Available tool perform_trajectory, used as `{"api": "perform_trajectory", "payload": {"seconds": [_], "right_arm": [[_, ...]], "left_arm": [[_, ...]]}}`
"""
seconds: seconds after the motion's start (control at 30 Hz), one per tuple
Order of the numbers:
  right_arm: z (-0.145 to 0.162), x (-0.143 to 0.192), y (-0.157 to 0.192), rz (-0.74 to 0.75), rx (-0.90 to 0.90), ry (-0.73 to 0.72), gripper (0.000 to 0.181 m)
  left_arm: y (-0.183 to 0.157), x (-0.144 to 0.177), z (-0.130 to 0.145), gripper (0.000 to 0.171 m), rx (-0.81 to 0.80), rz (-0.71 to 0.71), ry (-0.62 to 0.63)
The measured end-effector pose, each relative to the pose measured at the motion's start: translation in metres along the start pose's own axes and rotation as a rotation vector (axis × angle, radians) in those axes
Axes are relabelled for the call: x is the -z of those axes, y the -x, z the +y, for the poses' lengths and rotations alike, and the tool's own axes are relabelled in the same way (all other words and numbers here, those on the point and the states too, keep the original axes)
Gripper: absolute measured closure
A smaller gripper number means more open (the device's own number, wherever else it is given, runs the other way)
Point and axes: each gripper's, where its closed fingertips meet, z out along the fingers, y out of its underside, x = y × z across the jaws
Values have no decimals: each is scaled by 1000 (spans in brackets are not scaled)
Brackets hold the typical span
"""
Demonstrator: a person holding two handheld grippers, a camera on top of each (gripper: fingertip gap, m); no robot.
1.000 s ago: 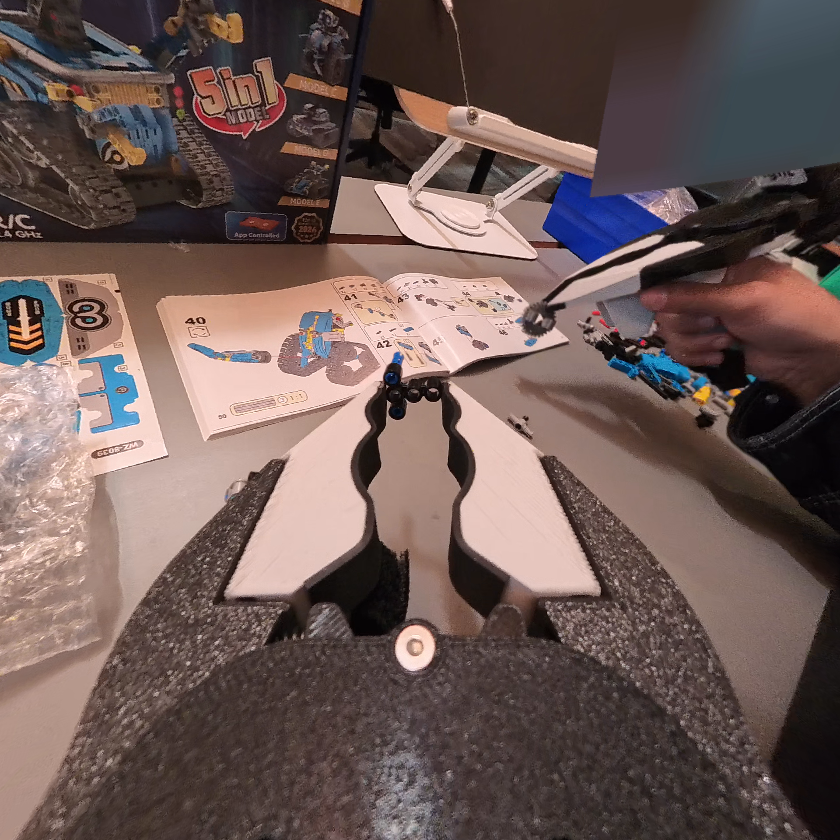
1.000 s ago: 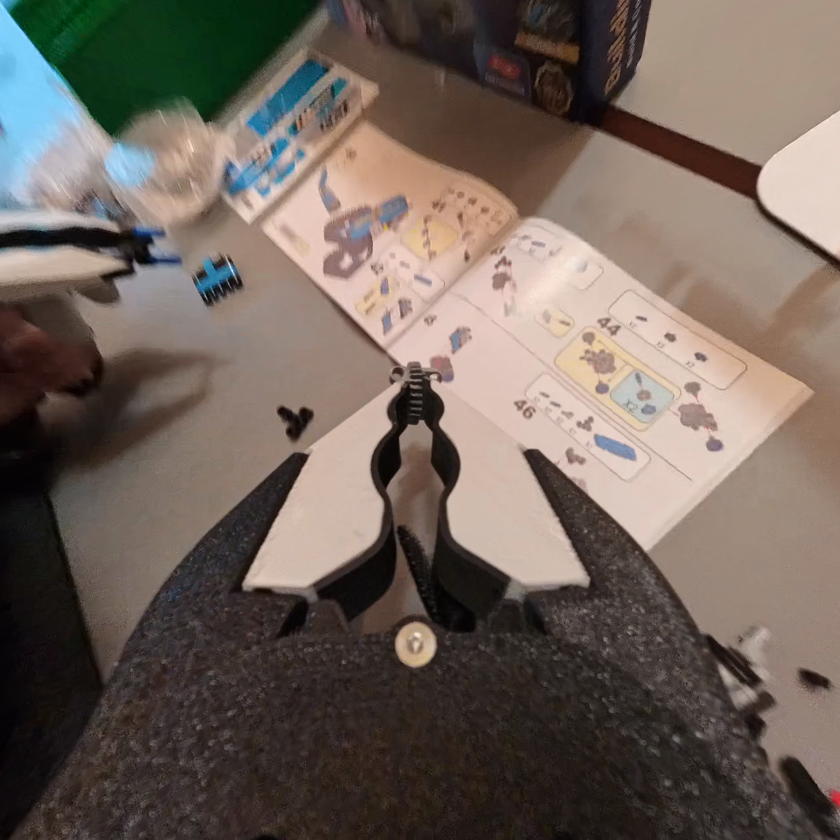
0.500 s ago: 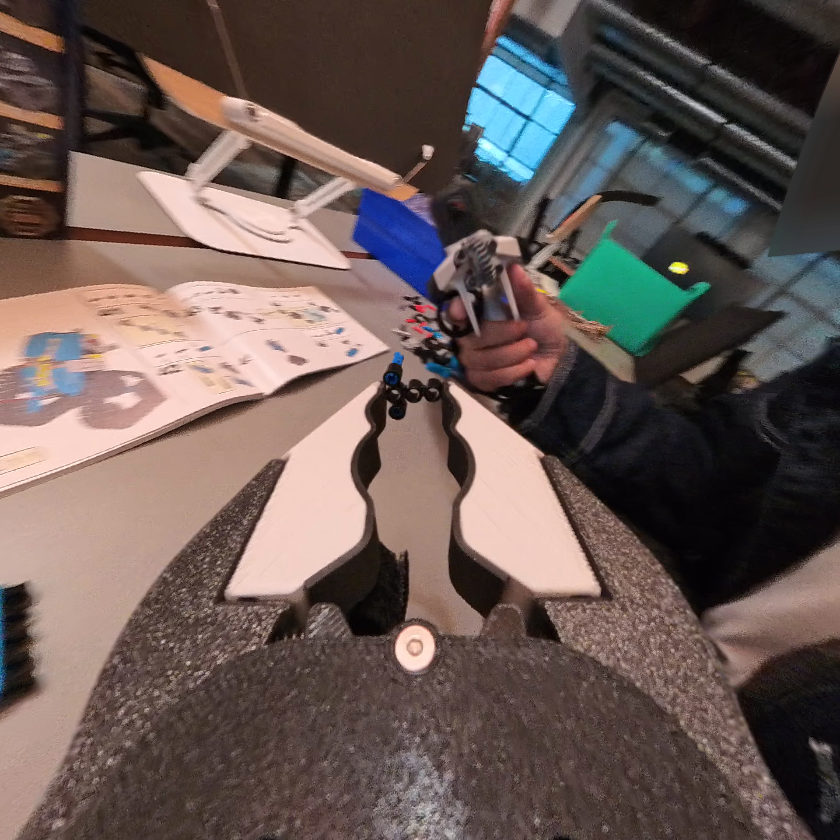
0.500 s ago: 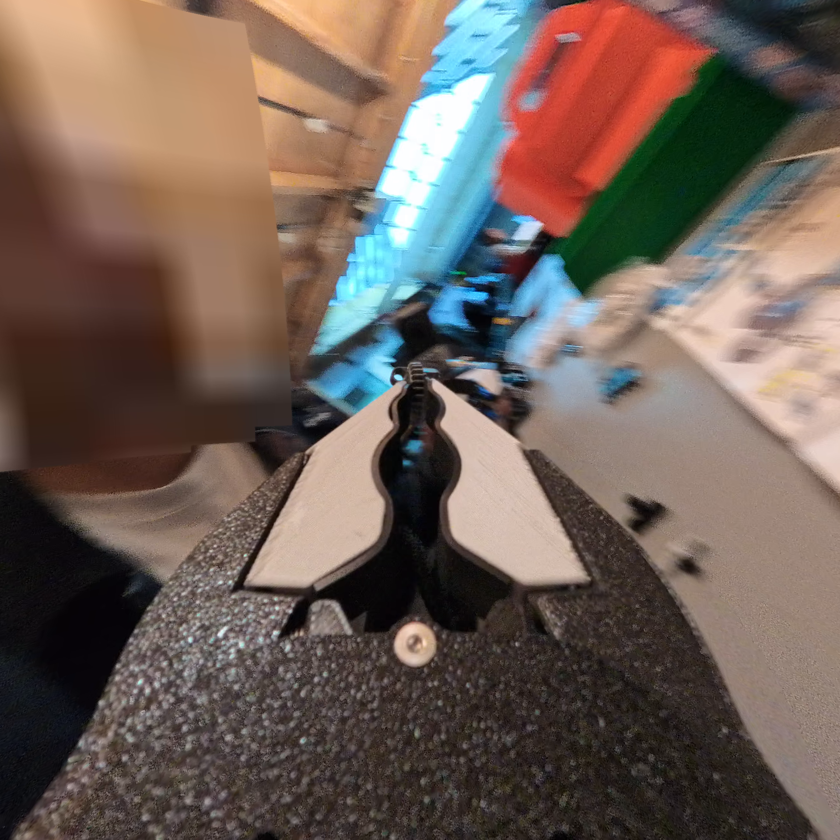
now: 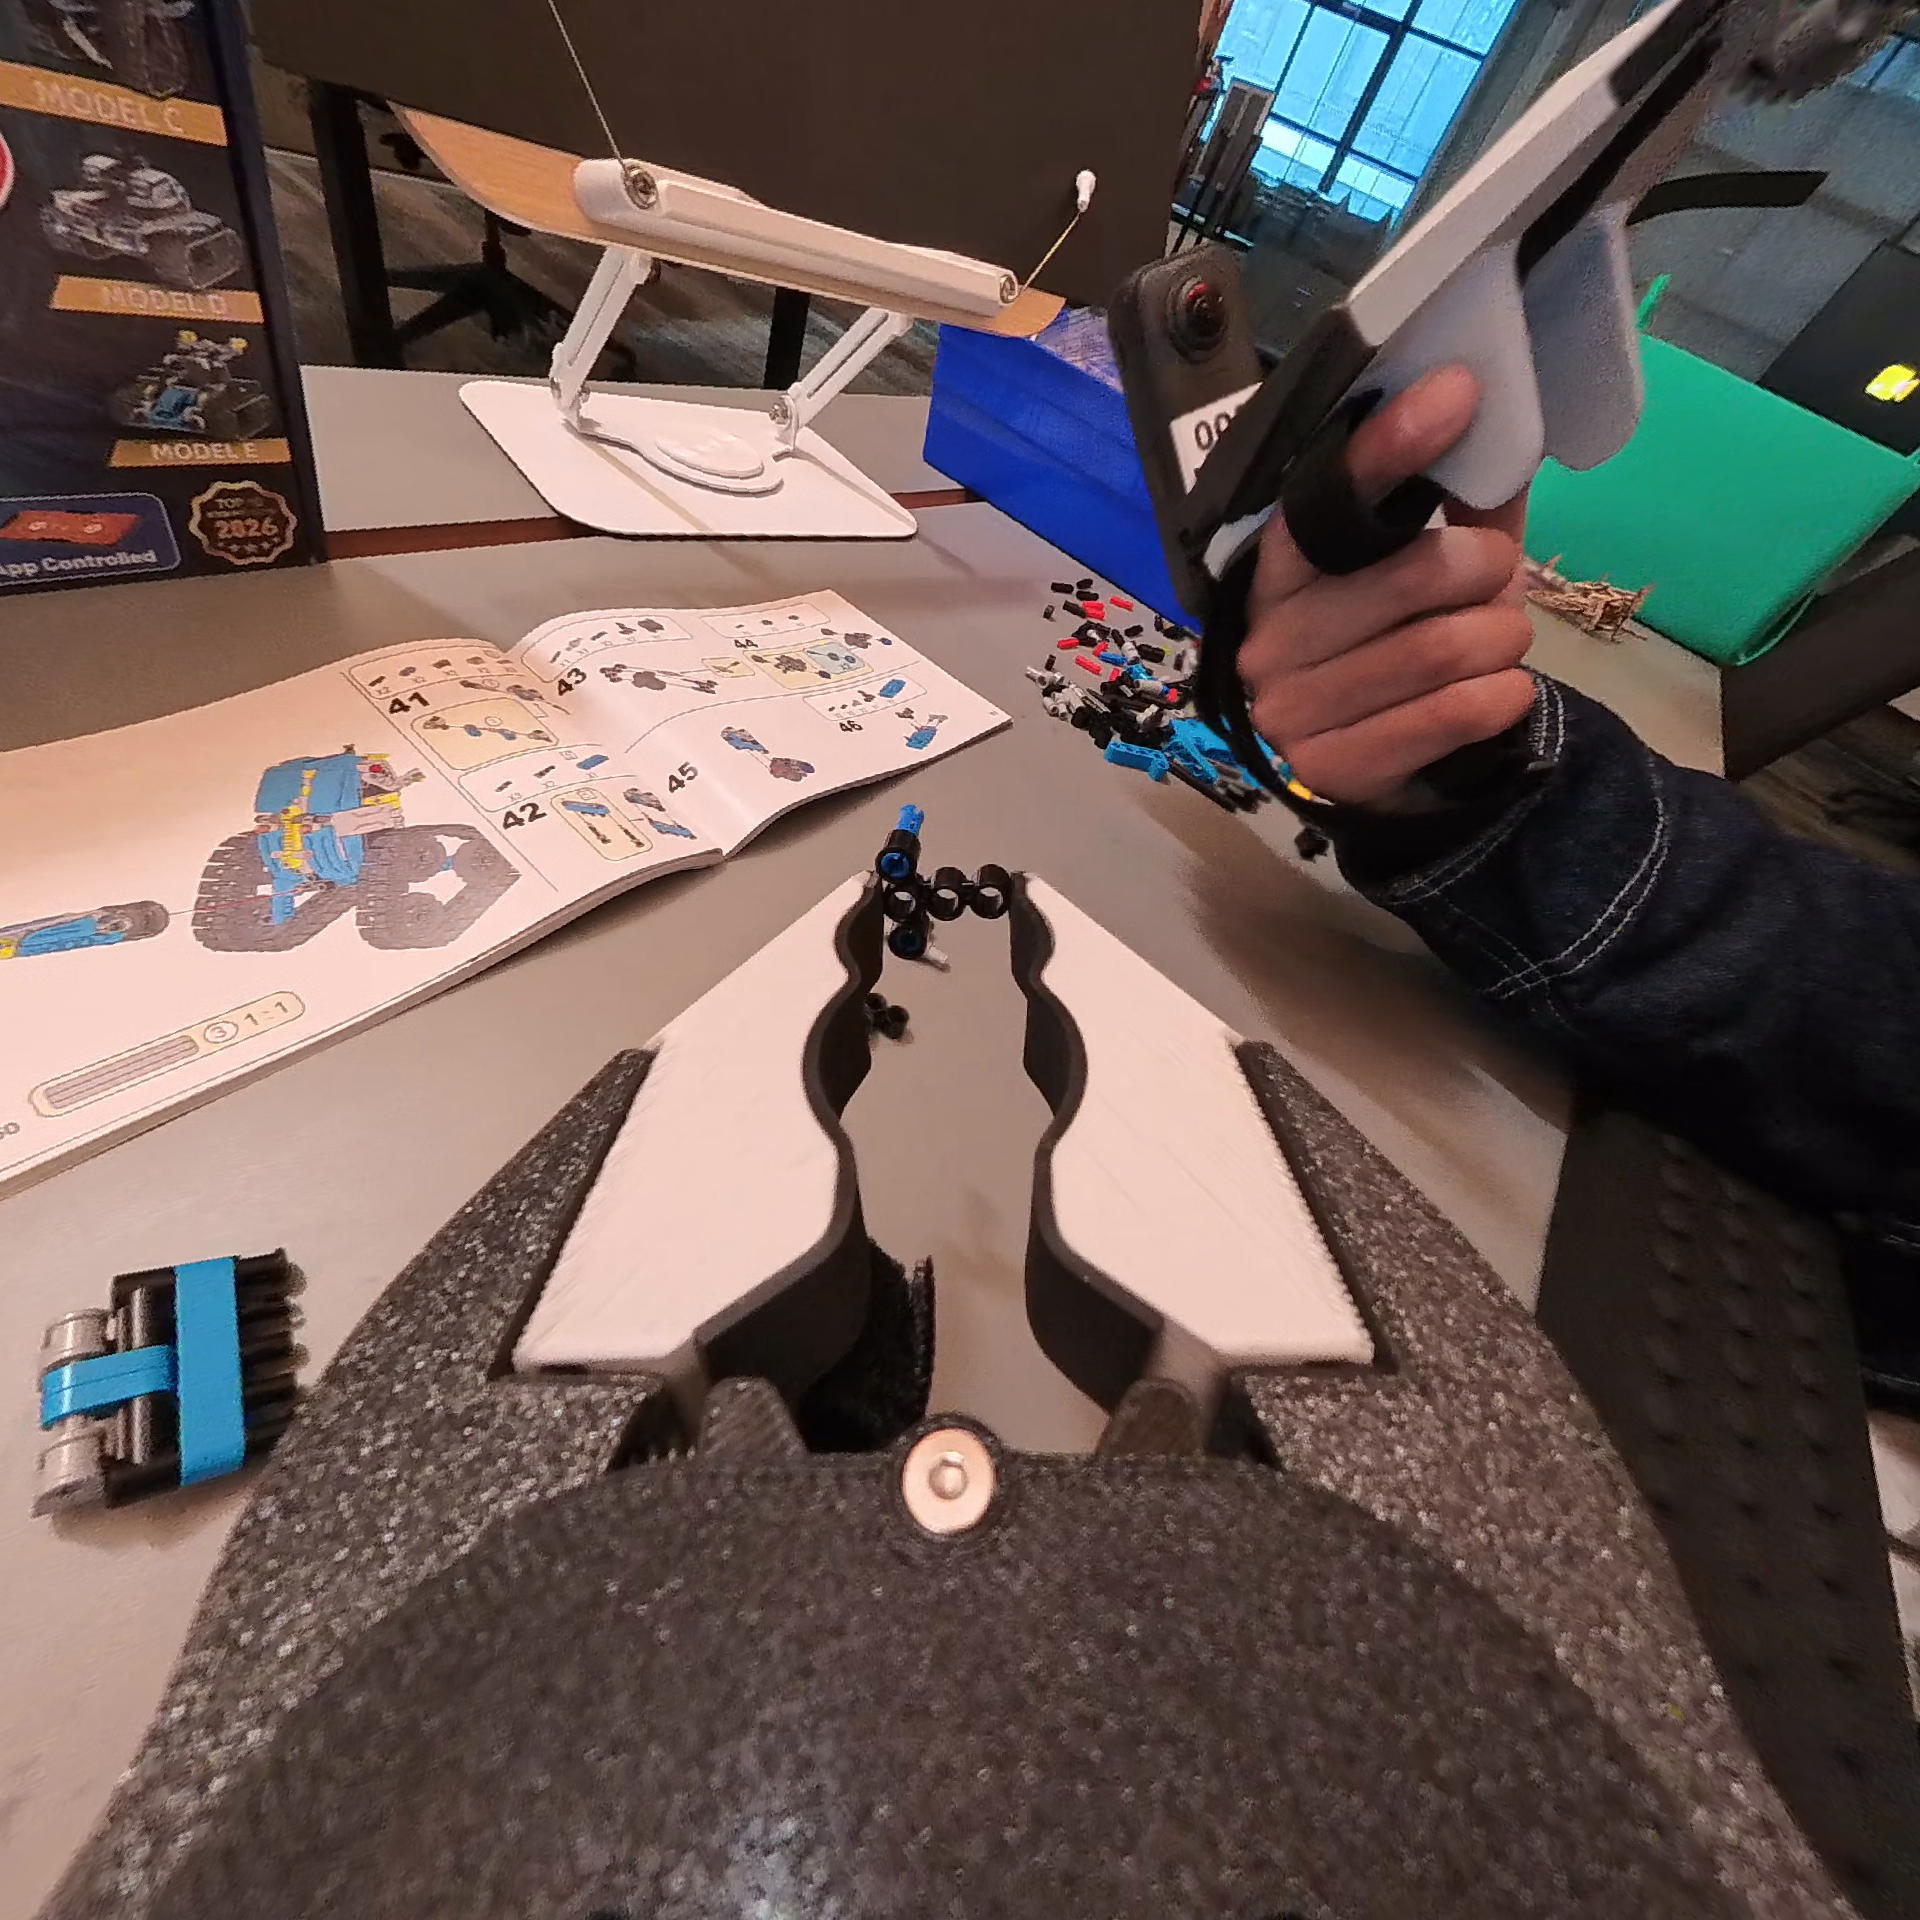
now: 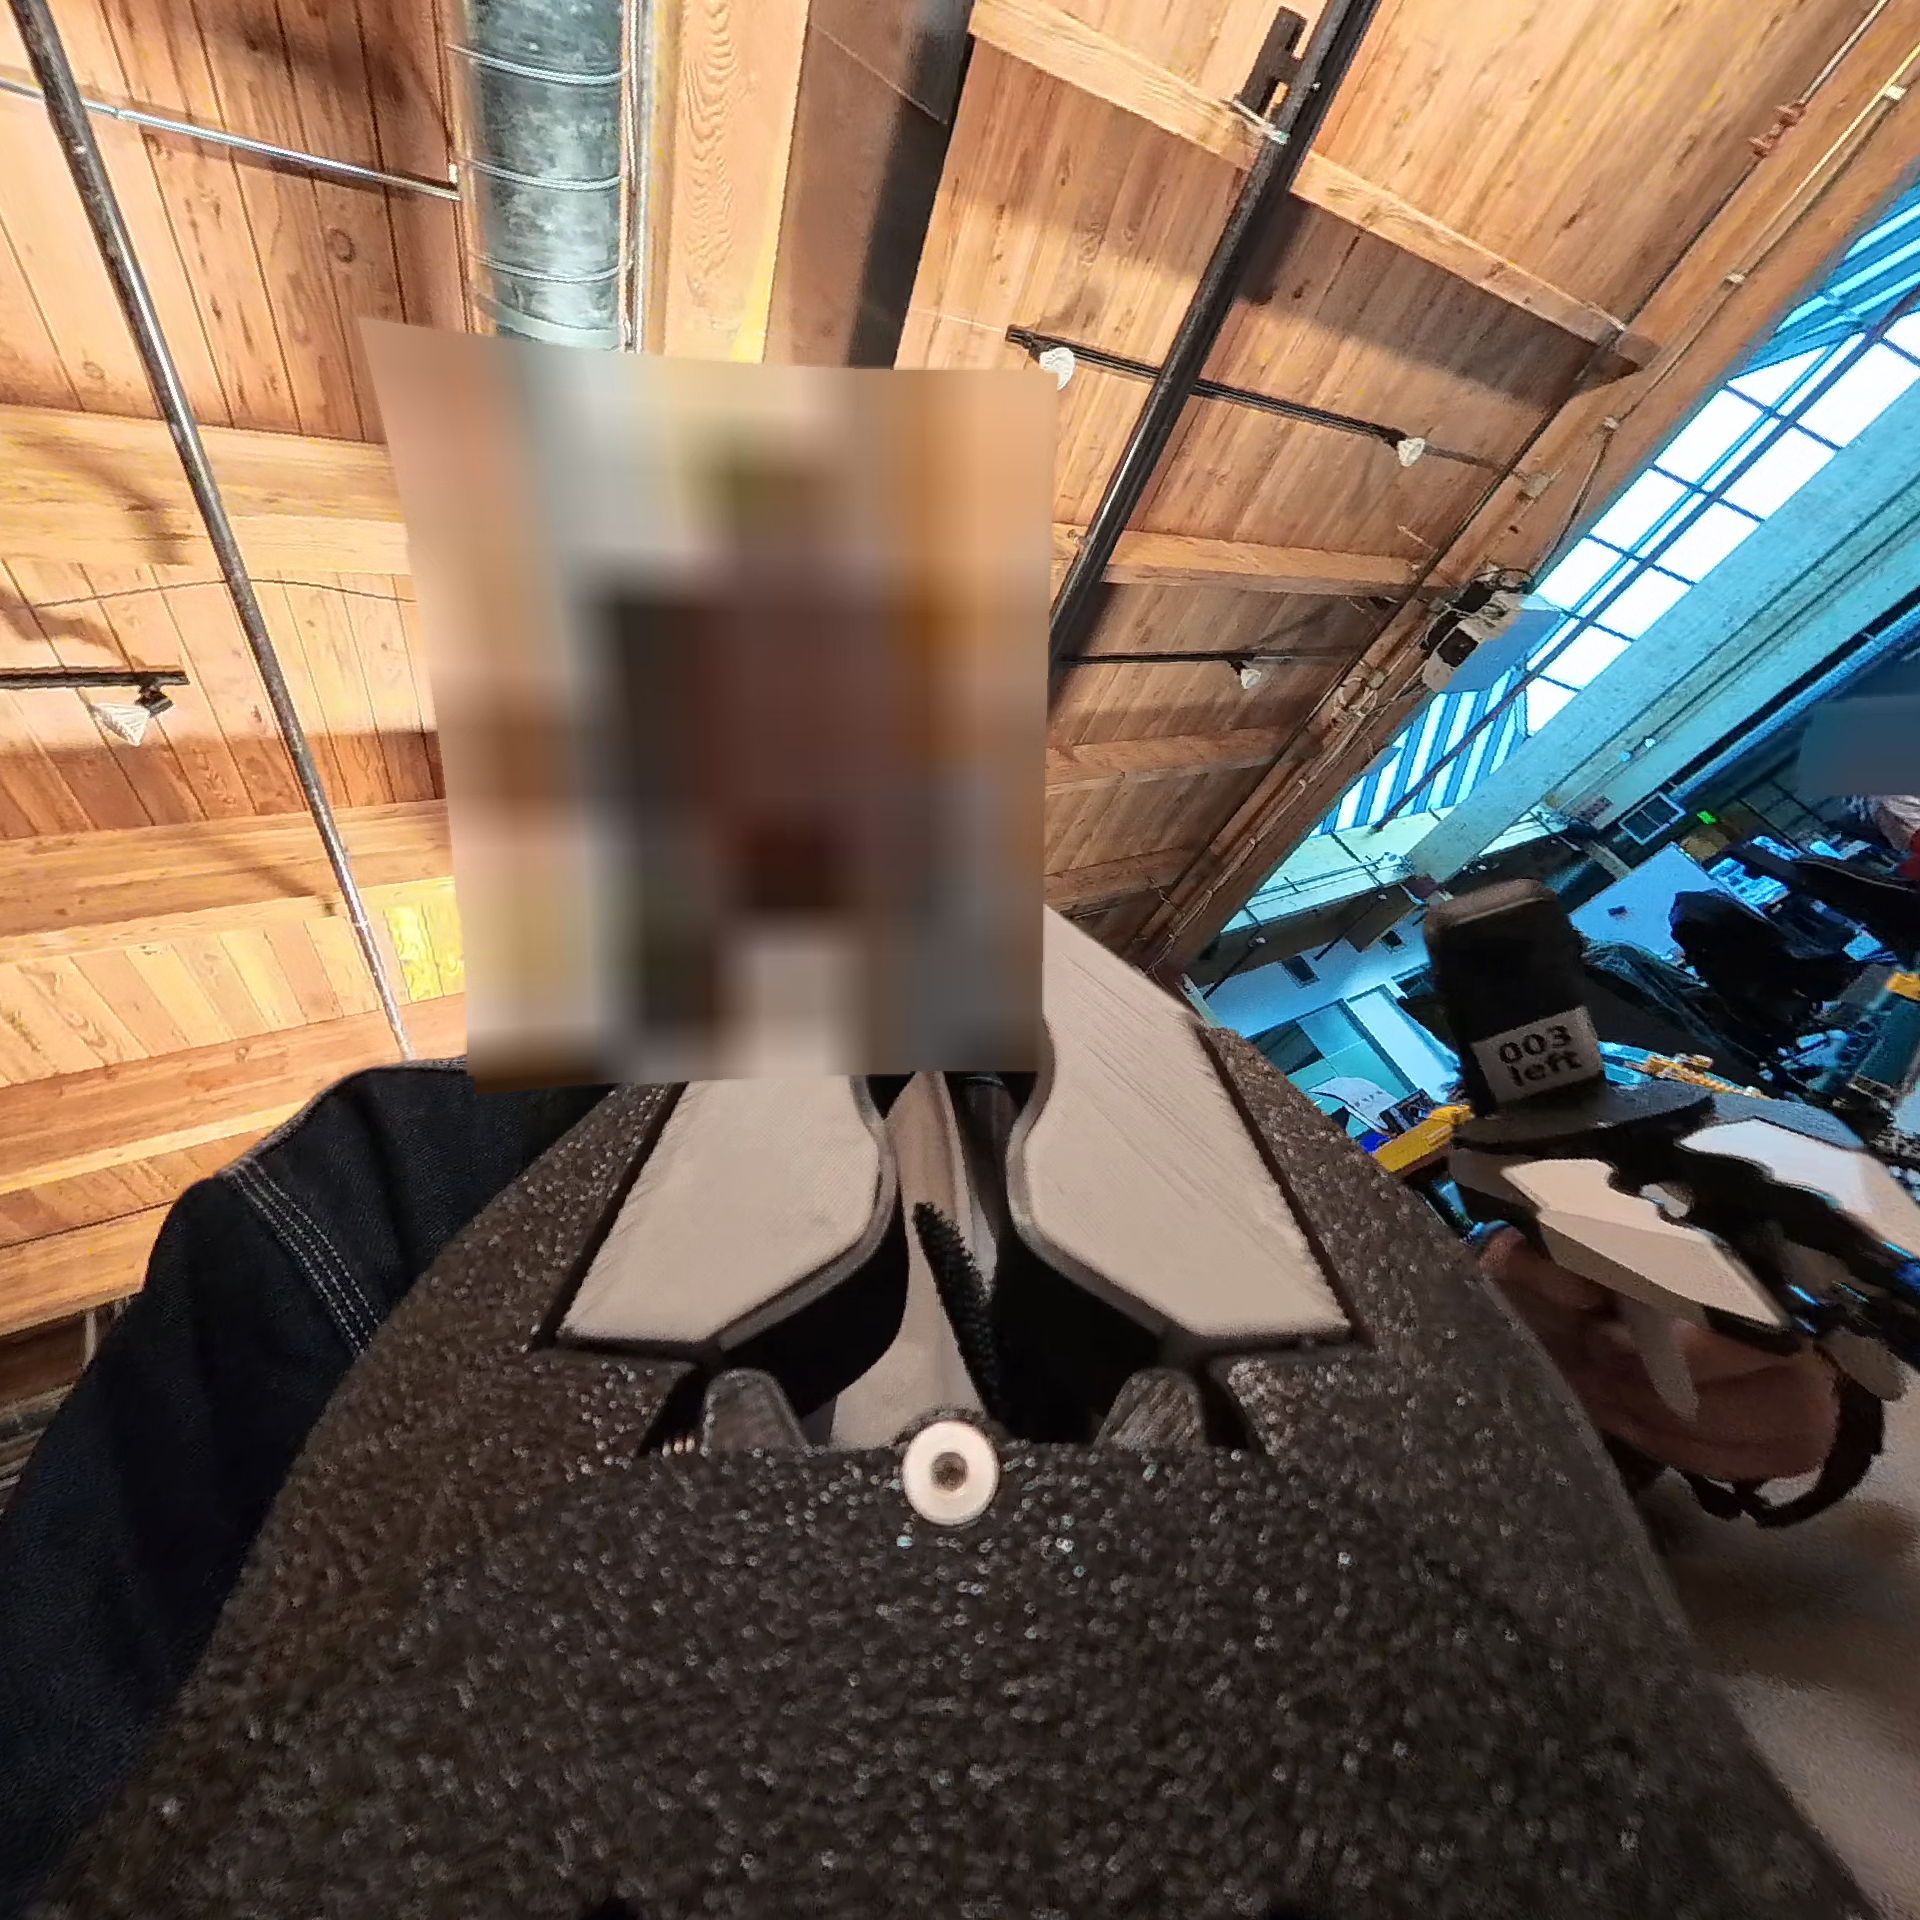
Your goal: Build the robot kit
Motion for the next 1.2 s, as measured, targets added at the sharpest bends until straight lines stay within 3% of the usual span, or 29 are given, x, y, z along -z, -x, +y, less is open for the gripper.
{"api": "perform_trajectory", "payload": {"seconds": [0.4,0.6,0.7,0.8,0.9,1.07,1.2], "right_arm": [[12,-3,-1,47,20,60,176],[3,5,-11,162,90,38,175],[3,19,-38,370,141,79,175],[-3,52,-83,756,299,137,175],[-7,93,-113,1118,502,287,176],[-19,121,-121,1350,668,355,176],[-18,133,-127,1446,736,431,176]], "left_arm": [[1,-4,9,148,-17,-7,49],[22,-7,28,148,-69,-139,158],[33,-6,36,148,-99,-207,206],[52,-3,52,148,-151,-316,303],[55,-4,57,148,-149,-324,327],[55,-5,61,148,-82,-284,332],[46,-9,65,148,-5,-211,328]]}}
